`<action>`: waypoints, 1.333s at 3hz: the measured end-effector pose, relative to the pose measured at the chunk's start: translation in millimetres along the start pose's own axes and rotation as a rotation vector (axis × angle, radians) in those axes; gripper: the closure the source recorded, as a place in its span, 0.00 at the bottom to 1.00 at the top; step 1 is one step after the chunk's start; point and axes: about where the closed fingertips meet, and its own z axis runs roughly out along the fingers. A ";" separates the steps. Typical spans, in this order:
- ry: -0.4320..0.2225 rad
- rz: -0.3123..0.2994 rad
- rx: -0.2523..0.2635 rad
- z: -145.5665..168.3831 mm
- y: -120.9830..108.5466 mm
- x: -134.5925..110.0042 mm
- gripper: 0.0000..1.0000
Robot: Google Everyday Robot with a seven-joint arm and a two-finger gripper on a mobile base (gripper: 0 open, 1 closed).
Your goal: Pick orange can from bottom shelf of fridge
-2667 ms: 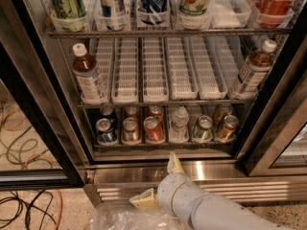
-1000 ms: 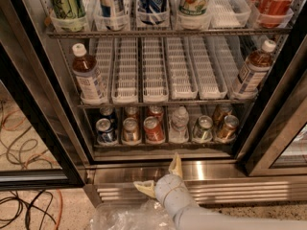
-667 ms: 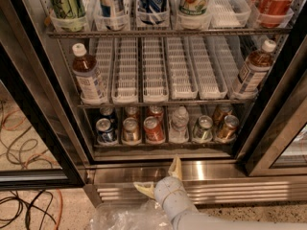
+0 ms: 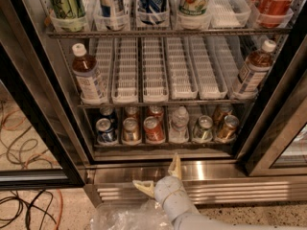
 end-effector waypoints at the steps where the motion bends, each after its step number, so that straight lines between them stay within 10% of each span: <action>1: -0.106 0.090 0.032 5.2 -2.9 -3.9 0.00; 4: -0.287 0.075 -0.019 9.4 27.6 -24.8 0.00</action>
Offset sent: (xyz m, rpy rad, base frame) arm -0.0193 0.0706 0.0488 0.1912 -0.4978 0.2169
